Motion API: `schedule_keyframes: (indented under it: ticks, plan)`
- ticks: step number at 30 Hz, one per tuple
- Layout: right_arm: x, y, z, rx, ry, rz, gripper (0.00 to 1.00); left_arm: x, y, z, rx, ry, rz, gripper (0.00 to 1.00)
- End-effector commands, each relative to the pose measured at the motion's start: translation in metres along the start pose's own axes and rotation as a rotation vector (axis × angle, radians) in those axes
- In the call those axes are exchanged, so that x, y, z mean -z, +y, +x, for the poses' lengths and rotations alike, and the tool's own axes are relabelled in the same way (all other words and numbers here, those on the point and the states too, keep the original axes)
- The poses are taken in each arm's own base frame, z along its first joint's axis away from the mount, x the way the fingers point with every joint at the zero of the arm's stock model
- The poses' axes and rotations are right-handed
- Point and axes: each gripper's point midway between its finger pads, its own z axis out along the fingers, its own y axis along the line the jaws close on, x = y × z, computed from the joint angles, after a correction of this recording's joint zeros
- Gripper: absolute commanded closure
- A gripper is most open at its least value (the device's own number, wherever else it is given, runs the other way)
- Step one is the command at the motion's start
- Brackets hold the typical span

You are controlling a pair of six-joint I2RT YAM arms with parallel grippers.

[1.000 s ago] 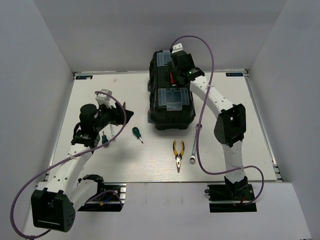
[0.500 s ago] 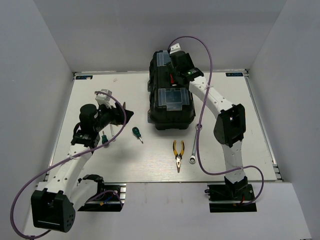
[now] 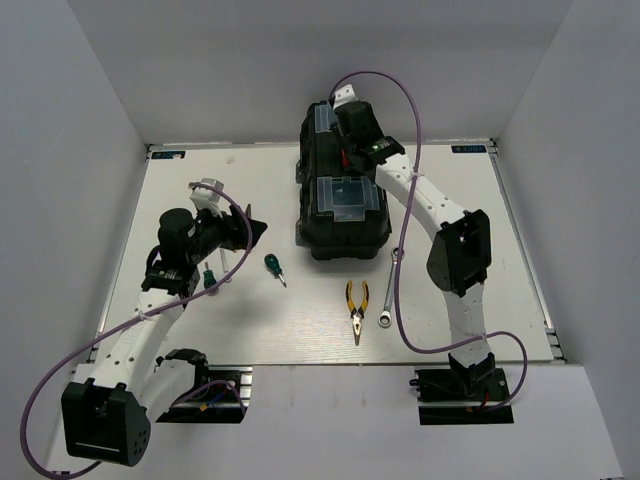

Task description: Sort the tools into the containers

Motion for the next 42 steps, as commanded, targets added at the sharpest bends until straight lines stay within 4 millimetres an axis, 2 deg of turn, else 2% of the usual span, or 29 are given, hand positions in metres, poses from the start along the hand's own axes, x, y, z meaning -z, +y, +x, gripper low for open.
schedule_keyframes:
  ticks: [1, 3, 6, 11, 17, 19, 21, 22, 24, 25, 26, 28, 29, 30, 31, 34, 35, 37, 38, 40, 41, 42]
  plan:
    - [0.033, -0.050, -0.037, -0.056, -0.086, 0.106, 0.45, 0.005, -0.009, -0.019, -0.022, -0.047, 0.017, 0.16]
    - [0.030, -0.047, -0.034, -0.057, -0.078, 0.095, 0.57, 0.006, -0.009, -0.017, -0.023, -0.047, 0.017, 0.16]
    - [0.029, -0.046, -0.030, -0.063, -0.066, 0.094, 0.68, 0.006, -0.007, -0.017, -0.022, -0.049, 0.008, 0.16]
    - [0.029, -0.042, -0.029, -0.087, -0.059, 0.069, 0.78, 0.006, -0.007, -0.017, -0.022, -0.049, 0.008, 0.16]
    - [0.039, -0.030, -0.042, -0.085, -0.097, -0.001, 0.94, 0.006, -0.007, -0.017, -0.022, -0.049, 0.008, 0.16]
    - [0.041, -0.021, -0.048, -0.038, -0.118, -0.006, 1.00, 0.006, -0.007, -0.017, -0.022, -0.049, 0.008, 0.16]
    - [0.043, -0.018, -0.054, 0.014, -0.140, 0.008, 1.00, 0.006, -0.007, -0.017, -0.022, -0.049, 0.008, 0.16]
    - [0.044, -0.009, -0.056, 0.058, -0.151, 0.007, 1.00, 0.006, -0.007, -0.017, -0.022, -0.049, 0.008, 0.16]
    - [0.043, -0.005, -0.059, 0.097, -0.164, 0.044, 1.00, 0.006, -0.007, -0.017, -0.022, -0.049, 0.008, 0.16]
    - [0.047, 0.000, -0.062, 0.179, -0.172, 0.062, 1.00, 0.006, -0.007, -0.017, -0.022, -0.049, 0.008, 0.16]
    - [0.043, 0.006, -0.060, 0.202, -0.177, 0.074, 1.00, 0.006, -0.007, -0.017, -0.022, -0.049, 0.008, 0.16]
    - [0.048, 0.010, -0.072, 0.274, -0.215, 0.121, 1.00, 0.006, -0.007, -0.017, -0.022, -0.049, 0.008, 0.16]
    - [0.045, 0.019, -0.066, 0.316, -0.208, 0.123, 1.00, 0.006, -0.007, -0.017, -0.022, -0.049, 0.008, 0.16]
    - [0.048, 0.020, -0.074, 0.354, -0.237, 0.145, 1.00, 0.006, -0.007, -0.017, -0.022, -0.049, 0.008, 0.16]
    - [0.045, 0.026, -0.069, 0.422, -0.233, 0.166, 1.00, 0.006, -0.007, -0.017, -0.022, -0.049, 0.008, 0.16]
    - [0.047, 0.034, -0.081, 0.482, -0.289, 0.219, 1.00, 0.007, -0.007, -0.020, -0.026, -0.060, 0.002, 0.16]
    - [0.049, 0.044, -0.080, 0.584, -0.288, 0.228, 1.00, 0.009, -0.008, -0.022, -0.029, -0.068, 0.004, 0.16]
    - [0.051, 0.052, -0.085, 0.601, -0.321, 0.266, 1.00, 0.009, -0.005, -0.019, -0.025, -0.063, -0.009, 0.16]
    - [0.053, 0.057, -0.088, 0.690, -0.322, 0.286, 1.00, 0.010, -0.007, -0.021, -0.029, -0.071, -0.006, 0.16]
    - [0.051, 0.070, -0.086, 0.720, -0.345, 0.309, 1.00, 0.010, -0.007, -0.021, -0.029, -0.071, -0.006, 0.16]
    - [0.047, 0.080, -0.079, 0.809, -0.324, 0.319, 1.00, 0.010, -0.007, -0.021, -0.029, -0.071, -0.006, 0.16]
    - [0.050, 0.080, -0.084, 0.793, -0.349, 0.342, 1.00, 0.011, -0.006, -0.019, -0.025, -0.063, -0.009, 0.16]
